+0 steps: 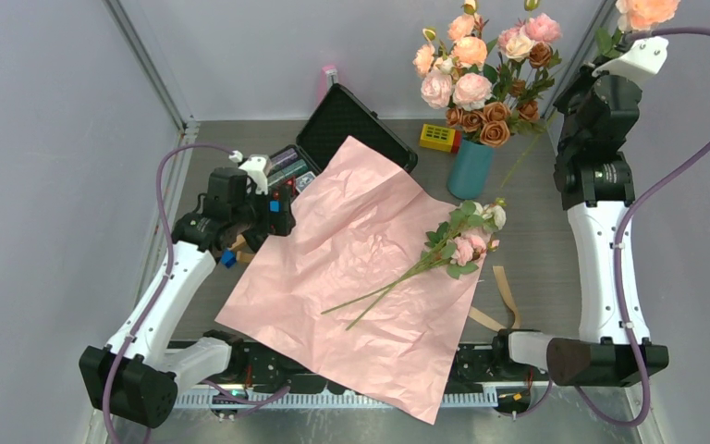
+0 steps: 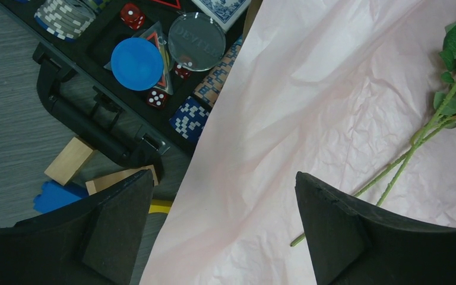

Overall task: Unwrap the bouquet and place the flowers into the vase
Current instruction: Place the fake flower in the vase.

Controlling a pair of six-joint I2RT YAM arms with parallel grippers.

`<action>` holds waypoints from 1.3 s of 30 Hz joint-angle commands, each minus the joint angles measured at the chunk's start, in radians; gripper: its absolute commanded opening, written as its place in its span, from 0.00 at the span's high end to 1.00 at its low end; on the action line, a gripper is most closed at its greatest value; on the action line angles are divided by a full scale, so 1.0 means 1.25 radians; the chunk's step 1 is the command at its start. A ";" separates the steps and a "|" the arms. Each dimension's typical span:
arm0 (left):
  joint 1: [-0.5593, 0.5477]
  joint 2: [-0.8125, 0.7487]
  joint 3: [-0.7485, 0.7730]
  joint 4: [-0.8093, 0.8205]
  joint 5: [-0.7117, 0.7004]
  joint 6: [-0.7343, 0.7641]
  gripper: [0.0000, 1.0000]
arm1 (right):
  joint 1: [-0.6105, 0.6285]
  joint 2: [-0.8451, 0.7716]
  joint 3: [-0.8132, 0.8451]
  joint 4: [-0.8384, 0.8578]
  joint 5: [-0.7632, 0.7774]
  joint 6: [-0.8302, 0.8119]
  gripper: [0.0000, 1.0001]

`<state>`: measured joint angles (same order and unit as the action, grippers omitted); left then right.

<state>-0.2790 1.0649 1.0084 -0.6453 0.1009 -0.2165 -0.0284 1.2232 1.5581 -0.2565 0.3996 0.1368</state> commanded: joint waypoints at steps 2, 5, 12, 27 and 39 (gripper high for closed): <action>0.004 -0.023 0.000 -0.009 -0.042 0.027 0.08 | -0.014 0.028 0.083 0.144 -0.047 -0.011 1.00; 0.005 -0.024 -0.003 -0.008 -0.042 0.030 0.08 | -0.017 0.061 0.115 0.140 -0.083 0.010 1.00; 0.005 -0.022 -0.003 -0.011 -0.051 0.038 0.08 | -0.018 0.104 0.148 0.160 -0.140 0.048 1.00; 0.006 -0.020 -0.005 -0.011 -0.055 0.045 0.08 | -0.018 0.106 0.069 0.295 -0.199 0.023 1.00; 0.006 -0.011 -0.003 -0.011 -0.049 0.045 0.08 | -0.018 0.146 0.076 0.325 -0.227 0.001 1.00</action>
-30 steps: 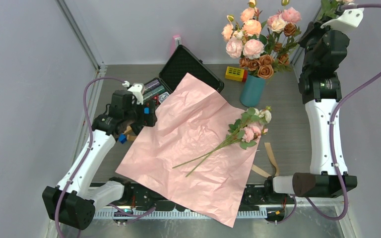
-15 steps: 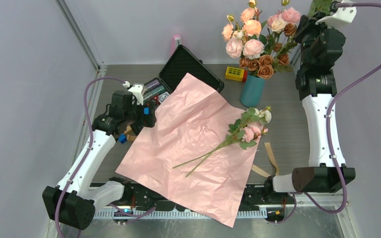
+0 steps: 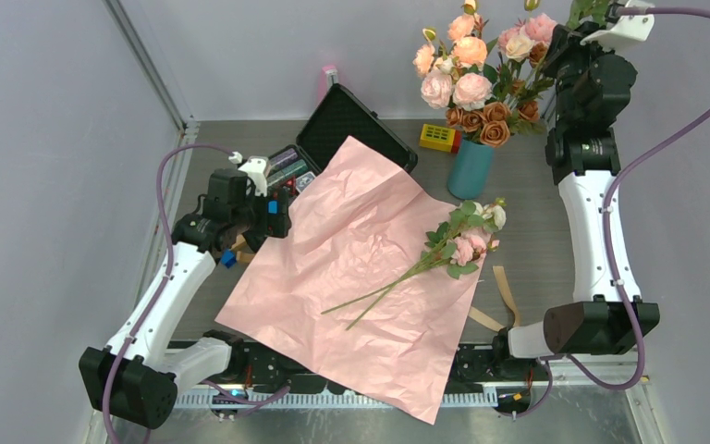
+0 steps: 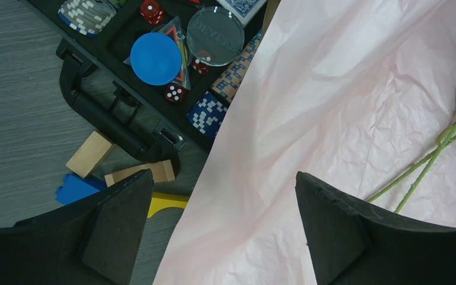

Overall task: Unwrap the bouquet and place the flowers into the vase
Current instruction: Place the fake flower in the vase.

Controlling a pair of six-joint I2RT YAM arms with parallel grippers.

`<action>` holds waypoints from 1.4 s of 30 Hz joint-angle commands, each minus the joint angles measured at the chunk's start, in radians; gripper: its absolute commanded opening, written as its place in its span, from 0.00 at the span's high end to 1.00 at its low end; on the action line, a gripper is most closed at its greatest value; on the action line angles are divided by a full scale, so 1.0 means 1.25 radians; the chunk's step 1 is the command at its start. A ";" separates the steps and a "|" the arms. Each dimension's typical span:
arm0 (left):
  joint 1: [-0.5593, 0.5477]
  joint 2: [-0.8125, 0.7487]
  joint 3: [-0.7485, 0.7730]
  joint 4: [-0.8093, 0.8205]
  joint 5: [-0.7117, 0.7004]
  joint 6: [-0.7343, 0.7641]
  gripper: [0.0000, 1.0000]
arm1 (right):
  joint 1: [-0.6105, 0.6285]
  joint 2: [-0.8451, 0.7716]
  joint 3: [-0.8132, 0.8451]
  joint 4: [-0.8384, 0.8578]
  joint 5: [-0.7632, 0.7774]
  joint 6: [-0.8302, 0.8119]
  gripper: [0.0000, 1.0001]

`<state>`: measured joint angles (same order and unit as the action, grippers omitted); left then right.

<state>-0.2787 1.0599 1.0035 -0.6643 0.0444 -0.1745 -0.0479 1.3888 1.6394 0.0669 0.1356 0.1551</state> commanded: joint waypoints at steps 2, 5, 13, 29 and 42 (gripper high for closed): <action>0.006 -0.007 0.001 0.004 -0.004 0.012 0.08 | -0.002 0.020 0.008 0.068 -0.022 -0.015 1.00; 0.006 -0.006 0.001 0.004 -0.004 0.012 0.08 | -0.002 0.024 -0.008 0.071 -0.031 -0.020 1.00; 0.007 -0.001 0.001 0.003 -0.001 0.013 0.08 | -0.002 0.001 -0.093 0.093 -0.066 -0.046 1.00; 0.007 0.014 0.003 0.000 0.007 0.013 0.08 | -0.001 -0.035 -0.215 0.118 -0.141 -0.026 1.00; 0.007 0.023 0.005 -0.004 0.030 0.010 0.08 | 0.000 -0.025 -0.261 0.085 -0.200 -0.005 1.00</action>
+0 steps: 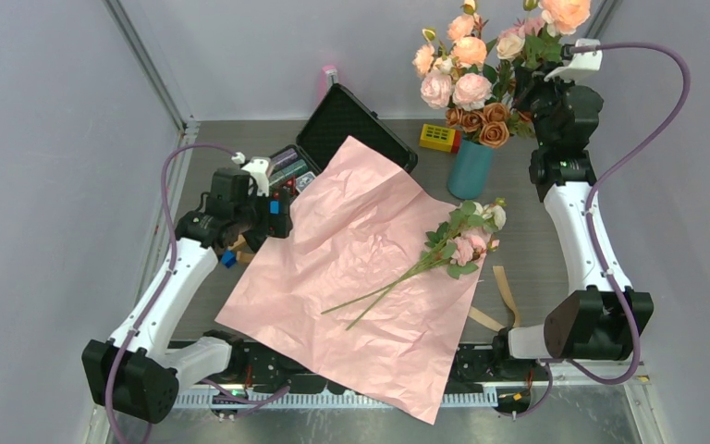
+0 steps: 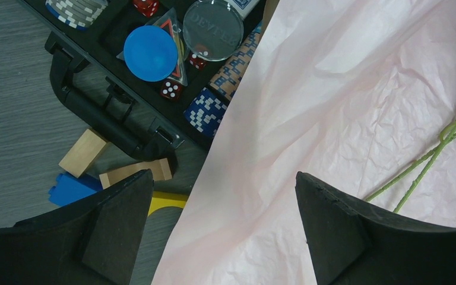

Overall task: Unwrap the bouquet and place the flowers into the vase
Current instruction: Place the fake flower in the vase.

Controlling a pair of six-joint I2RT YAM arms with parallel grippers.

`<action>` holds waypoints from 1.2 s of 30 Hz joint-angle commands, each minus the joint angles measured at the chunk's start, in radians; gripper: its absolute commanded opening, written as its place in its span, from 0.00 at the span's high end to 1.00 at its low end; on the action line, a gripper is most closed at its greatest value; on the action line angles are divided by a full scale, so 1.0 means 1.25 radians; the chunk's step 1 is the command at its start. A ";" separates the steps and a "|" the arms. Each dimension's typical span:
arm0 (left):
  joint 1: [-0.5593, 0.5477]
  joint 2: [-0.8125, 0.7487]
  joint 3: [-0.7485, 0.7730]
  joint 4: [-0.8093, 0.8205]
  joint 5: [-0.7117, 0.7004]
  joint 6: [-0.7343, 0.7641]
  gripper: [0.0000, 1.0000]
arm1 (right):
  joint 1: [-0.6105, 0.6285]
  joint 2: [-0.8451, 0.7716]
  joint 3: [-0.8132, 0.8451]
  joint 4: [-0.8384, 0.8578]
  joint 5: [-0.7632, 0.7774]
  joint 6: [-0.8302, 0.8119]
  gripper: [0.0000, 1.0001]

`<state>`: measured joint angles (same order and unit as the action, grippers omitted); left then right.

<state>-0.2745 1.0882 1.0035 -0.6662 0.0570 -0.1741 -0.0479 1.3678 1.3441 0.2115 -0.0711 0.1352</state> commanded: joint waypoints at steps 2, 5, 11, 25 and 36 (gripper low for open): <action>0.004 -0.001 0.005 -0.001 0.024 0.009 0.08 | 0.000 -0.009 -0.036 -0.035 -0.039 0.014 1.00; 0.004 -0.001 0.007 0.002 0.033 0.007 0.08 | 0.002 -0.011 -0.059 -0.042 -0.042 0.013 1.00; 0.004 0.016 0.036 0.004 0.042 0.003 0.08 | 0.005 -0.012 -0.098 -0.030 -0.028 0.005 1.00; 0.004 0.023 0.109 0.006 0.048 0.006 0.08 | 0.012 0.023 -0.128 -0.024 -0.020 0.005 0.99; 0.004 0.031 0.086 0.014 0.033 0.012 0.07 | 0.013 0.018 -0.128 -0.032 -0.015 0.007 1.00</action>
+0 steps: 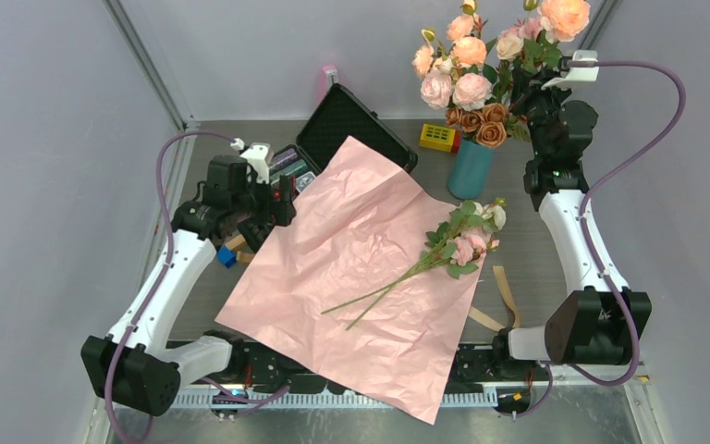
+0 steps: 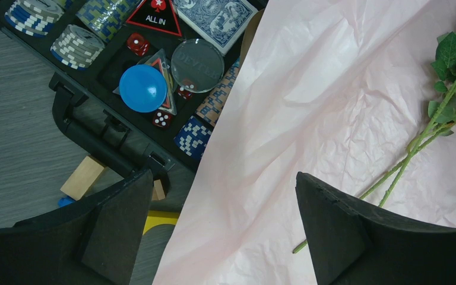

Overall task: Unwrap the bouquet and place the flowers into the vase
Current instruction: Place the fake flower in the vase.

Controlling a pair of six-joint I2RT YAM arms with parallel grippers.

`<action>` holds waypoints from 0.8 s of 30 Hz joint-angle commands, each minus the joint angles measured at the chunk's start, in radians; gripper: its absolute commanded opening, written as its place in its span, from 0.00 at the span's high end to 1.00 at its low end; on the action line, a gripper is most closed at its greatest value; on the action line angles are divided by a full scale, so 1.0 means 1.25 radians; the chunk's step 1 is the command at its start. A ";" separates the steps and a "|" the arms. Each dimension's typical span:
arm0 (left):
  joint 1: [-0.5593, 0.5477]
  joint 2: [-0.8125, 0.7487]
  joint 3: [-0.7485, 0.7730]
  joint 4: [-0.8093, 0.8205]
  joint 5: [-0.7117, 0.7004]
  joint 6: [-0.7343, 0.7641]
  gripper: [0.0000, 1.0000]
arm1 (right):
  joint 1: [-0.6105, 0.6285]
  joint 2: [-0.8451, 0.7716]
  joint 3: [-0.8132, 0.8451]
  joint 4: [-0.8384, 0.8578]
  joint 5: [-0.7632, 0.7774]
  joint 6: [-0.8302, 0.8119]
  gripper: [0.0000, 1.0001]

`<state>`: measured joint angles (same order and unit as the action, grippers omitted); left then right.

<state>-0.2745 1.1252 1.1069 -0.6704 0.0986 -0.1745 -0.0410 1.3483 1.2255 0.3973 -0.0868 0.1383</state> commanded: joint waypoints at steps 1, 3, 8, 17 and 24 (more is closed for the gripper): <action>0.004 0.002 0.000 0.018 0.000 0.012 0.07 | 0.009 0.023 -0.029 -0.178 0.000 0.008 1.00; 0.003 0.005 -0.002 0.019 0.002 0.012 0.07 | 0.011 0.000 -0.029 -0.155 0.014 0.015 1.00; 0.004 0.006 -0.006 0.021 0.007 0.010 0.07 | 0.011 -0.036 0.009 -0.138 0.049 0.018 1.00; 0.004 0.001 -0.013 0.022 0.008 0.008 0.07 | 0.012 -0.058 0.055 -0.101 0.081 0.006 1.00; 0.004 0.000 -0.014 0.023 0.008 0.008 0.07 | 0.017 -0.057 0.043 -0.074 0.109 -0.011 1.00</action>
<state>-0.2745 1.1362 1.0939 -0.6697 0.0990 -0.1745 -0.0311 1.3067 1.2541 0.2802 0.0204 0.1432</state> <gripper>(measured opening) 0.925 0.052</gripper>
